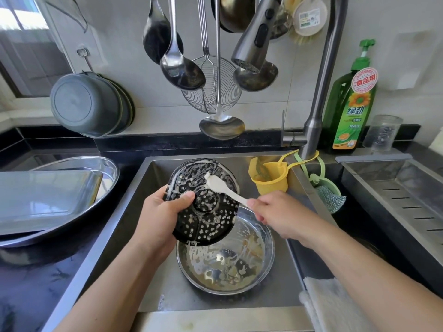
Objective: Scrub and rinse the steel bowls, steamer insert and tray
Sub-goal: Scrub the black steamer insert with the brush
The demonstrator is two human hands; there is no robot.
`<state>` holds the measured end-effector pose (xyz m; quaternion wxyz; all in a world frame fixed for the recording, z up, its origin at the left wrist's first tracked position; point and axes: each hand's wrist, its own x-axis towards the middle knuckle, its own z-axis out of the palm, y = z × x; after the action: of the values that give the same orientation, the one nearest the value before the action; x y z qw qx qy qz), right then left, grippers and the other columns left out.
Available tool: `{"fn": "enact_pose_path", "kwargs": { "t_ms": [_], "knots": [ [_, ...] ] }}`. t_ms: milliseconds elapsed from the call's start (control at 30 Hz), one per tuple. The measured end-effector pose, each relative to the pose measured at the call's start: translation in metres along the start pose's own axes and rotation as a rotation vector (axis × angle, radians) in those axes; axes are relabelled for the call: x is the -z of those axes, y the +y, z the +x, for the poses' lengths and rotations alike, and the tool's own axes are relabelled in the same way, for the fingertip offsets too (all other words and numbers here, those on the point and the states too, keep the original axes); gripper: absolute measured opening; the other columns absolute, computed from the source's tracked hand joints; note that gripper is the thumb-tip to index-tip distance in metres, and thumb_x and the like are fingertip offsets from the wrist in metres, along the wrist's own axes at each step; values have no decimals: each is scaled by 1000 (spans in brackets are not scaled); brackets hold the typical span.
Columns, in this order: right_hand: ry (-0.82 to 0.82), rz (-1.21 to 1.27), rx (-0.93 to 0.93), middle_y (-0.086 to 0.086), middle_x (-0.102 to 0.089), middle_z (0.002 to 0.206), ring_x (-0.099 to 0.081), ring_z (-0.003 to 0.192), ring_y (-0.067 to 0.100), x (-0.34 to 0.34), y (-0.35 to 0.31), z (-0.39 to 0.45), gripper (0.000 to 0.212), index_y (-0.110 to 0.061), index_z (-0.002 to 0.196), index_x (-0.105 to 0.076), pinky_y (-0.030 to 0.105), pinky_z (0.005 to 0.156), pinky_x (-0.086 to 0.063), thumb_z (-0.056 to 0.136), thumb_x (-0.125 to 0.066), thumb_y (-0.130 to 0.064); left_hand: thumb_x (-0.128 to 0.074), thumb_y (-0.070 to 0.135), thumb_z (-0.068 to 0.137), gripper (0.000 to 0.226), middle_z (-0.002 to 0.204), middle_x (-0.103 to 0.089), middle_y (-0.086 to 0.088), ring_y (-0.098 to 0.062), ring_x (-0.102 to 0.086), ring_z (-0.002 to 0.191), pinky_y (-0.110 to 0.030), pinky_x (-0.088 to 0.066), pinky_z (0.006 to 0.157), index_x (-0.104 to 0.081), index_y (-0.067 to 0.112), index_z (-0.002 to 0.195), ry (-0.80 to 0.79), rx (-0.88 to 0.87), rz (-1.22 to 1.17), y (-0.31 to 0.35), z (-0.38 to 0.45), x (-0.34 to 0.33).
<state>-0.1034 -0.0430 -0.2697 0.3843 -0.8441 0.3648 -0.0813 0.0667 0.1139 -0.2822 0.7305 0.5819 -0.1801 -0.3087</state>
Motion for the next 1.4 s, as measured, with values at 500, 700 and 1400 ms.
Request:
{"fn": "enact_pose_path", "kwargs": {
  "t_ms": [500, 700, 1400],
  "knots": [
    [-74, -24, -41, 4, -50, 66, -42, 55, 17, 3, 5, 2, 45, -16, 69, -57, 26, 48, -31, 104, -48, -43, -58, -6, 96, 24, 111, -75, -25, -43, -74, 103, -53, -58, 92, -67, -2, 118, -32, 44, 7, 1, 2, 6],
    [17, -26, -50, 1, -49, 65, -41, 53, 15, 9, 2, 2, 45, -15, 71, -58, 27, 52, -33, 105, -46, -42, -58, -6, 96, 26, 112, -75, -24, -41, -74, 103, -53, -59, 91, -66, -2, 121, -13, 62, -53, 3, 3, 6],
    [10, 29, -66, 1, -50, 66, -44, 59, 17, -14, -10, 0, 47, -17, 71, -53, 30, 57, -34, 107, -39, -44, -54, -3, 100, 32, 118, -74, -22, -40, -72, 110, -56, -55, 97, -62, 1, 130, 101, 16, -289, 4, 3, 3]
  ]
}}
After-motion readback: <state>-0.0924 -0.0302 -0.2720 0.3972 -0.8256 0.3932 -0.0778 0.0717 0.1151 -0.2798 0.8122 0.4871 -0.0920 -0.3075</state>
